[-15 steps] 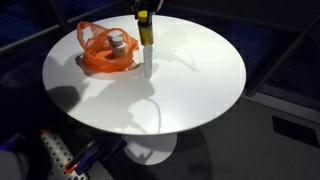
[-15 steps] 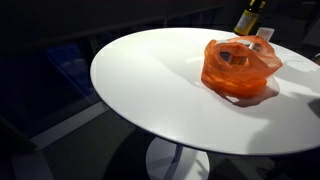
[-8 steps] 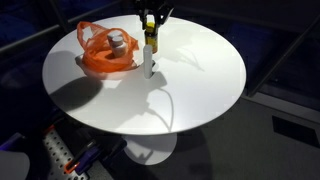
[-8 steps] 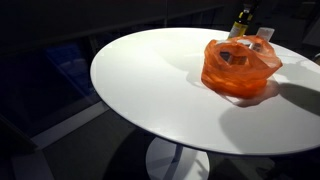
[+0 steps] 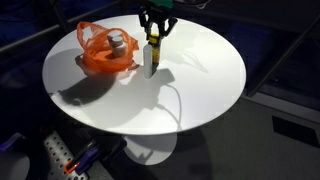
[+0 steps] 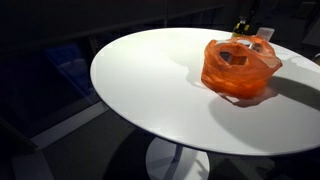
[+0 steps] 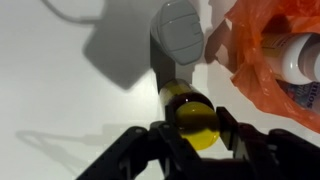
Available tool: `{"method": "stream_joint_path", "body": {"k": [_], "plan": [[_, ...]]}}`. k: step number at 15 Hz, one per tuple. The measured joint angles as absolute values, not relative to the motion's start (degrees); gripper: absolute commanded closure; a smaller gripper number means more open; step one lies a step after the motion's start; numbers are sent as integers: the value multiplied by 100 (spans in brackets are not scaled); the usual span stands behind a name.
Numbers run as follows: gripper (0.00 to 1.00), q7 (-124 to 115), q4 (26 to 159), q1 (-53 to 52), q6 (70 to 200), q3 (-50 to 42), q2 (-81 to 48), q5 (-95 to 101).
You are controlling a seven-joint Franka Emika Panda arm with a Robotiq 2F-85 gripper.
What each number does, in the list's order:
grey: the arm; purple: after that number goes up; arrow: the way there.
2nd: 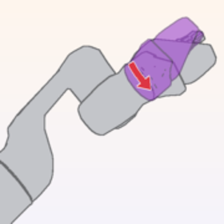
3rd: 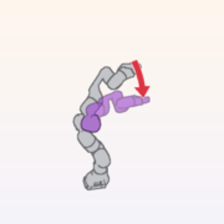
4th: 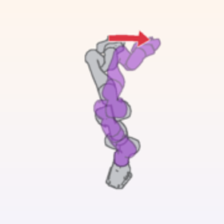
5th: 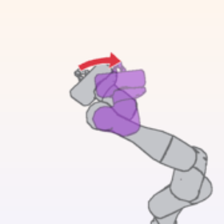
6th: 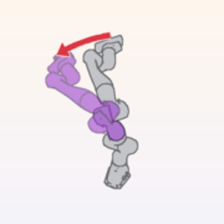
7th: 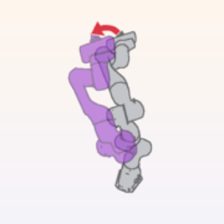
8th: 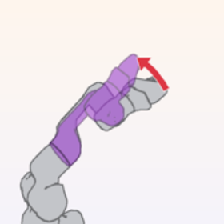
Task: Remove the bottle with a yellow cap from the plastic bag and put it on the table
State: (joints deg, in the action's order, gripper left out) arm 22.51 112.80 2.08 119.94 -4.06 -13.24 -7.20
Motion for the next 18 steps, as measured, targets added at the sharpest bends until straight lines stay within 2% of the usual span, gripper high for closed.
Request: {"method": "stream_joint_path", "body": {"k": [1, 2, 4, 7, 8, 18], "plan": [[54, 2247, 11247, 212, 11954, -406, -1358, -683], [30, 2242, 11227, 213, 11922, -404, -1378, -642], [26, 2227, 11209, 213, 11881, -387, -1386, -536], [2, 2219, 11185, 212, 11831, -316, -1363, -387], [0, 2220, 11182, 211, 11812, -281, -1333, -349], [0, 2268, 11207, 114, 10826, 25, -380, -269]]}}
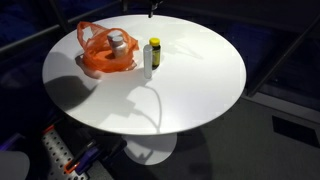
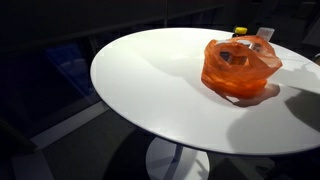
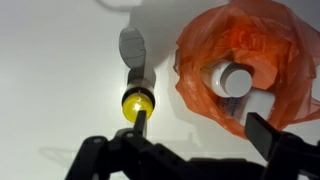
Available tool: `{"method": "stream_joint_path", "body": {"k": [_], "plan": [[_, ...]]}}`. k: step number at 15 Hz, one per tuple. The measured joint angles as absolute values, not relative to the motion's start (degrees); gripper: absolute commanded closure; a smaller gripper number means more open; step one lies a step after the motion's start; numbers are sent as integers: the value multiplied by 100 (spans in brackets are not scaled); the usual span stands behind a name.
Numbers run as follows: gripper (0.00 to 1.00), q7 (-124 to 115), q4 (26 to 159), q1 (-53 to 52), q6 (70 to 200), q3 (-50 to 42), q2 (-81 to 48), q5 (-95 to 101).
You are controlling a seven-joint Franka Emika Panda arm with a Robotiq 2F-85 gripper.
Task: Remove the bottle with a yellow cap from the plastic bag and put it on the table
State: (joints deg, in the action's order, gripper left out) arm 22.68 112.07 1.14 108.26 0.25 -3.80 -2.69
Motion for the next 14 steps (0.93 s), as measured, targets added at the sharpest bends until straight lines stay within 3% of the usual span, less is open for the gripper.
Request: {"method": "stream_joint_path", "body": {"k": [14], "plan": [[0, 386, 11439, -53, 9329, 159, 1465, 214]]}}
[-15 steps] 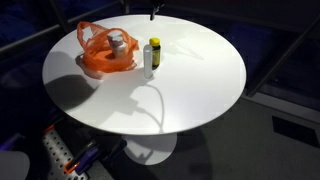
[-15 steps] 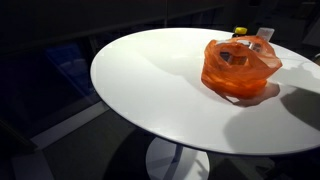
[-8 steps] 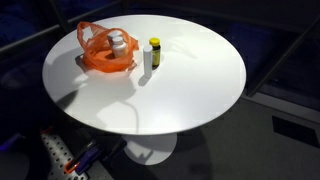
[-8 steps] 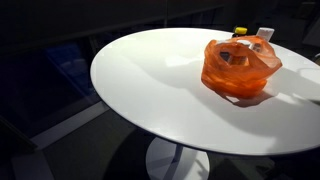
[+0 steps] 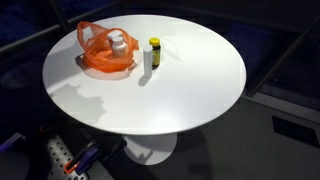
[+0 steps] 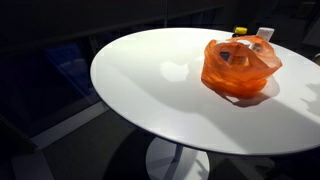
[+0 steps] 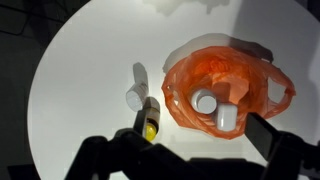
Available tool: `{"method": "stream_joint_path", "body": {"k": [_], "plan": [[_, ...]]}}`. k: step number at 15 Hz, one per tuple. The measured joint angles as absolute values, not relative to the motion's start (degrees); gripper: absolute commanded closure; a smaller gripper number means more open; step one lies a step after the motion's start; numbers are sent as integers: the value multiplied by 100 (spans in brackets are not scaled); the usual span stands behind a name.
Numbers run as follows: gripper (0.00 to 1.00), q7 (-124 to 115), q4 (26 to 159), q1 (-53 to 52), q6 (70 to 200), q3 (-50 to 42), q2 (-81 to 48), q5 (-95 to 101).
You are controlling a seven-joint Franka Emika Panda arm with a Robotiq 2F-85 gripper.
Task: Remove the bottle with a yellow cap from the plastic bag and put it on the table
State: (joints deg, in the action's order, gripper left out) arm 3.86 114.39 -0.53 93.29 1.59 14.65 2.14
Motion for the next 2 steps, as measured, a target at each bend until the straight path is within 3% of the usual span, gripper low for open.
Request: {"method": "stream_joint_path", "body": {"k": [2], "plan": [[0, 332, 11471, -53, 9245, 188, 1574, 215]]}}
